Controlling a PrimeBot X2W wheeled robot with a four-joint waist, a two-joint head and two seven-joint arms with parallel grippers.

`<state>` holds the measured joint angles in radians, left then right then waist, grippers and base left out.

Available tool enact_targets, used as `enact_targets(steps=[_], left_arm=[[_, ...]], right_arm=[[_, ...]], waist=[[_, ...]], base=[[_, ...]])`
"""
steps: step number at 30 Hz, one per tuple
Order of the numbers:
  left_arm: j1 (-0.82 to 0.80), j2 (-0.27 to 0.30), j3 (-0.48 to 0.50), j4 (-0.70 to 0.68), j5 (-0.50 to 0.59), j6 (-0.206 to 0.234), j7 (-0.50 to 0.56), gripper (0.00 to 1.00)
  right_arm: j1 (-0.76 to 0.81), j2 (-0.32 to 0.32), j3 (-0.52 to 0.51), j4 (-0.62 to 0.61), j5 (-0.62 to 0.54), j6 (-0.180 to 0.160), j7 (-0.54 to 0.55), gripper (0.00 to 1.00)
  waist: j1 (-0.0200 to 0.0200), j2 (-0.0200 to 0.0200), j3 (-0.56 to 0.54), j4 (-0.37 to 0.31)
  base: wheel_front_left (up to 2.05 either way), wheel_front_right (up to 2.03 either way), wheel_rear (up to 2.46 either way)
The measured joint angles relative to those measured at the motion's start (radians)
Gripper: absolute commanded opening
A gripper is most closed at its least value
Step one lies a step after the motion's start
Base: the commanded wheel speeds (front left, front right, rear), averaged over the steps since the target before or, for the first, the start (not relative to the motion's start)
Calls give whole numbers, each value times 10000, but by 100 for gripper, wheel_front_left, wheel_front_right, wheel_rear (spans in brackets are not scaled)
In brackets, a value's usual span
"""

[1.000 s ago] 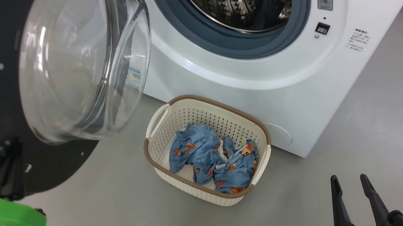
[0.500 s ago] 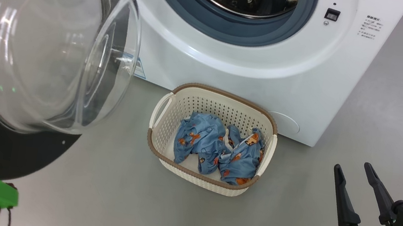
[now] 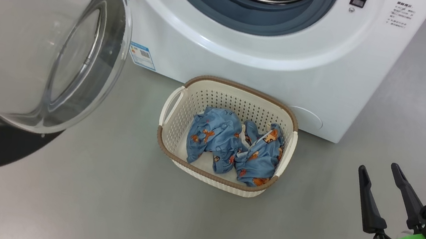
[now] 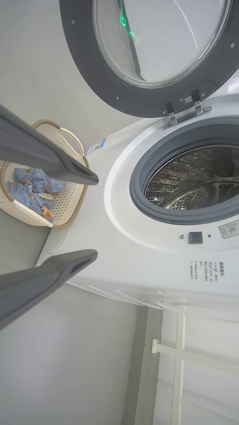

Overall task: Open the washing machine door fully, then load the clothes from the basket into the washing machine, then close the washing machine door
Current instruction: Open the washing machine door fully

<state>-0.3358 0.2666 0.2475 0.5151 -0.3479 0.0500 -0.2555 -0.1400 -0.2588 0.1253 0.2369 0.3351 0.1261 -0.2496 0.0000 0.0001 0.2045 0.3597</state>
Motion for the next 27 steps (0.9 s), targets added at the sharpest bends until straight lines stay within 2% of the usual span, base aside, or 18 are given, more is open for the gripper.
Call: enact_targets(steps=[18,27], left_arm=[[-2079,673,1455,2088,865,-395,-2,0],[-2961,959,2121,2771,1223,-418,-2,0]], right_arm=[[-815,-380,-33,-105,-17,2,0,100],[-1195,-552,-58,-146,-151,2,0,100]], waist=[[0,-1,1052,-71],[0,0,1606,-117]], base=[[0,0,0],[0,0,0]])
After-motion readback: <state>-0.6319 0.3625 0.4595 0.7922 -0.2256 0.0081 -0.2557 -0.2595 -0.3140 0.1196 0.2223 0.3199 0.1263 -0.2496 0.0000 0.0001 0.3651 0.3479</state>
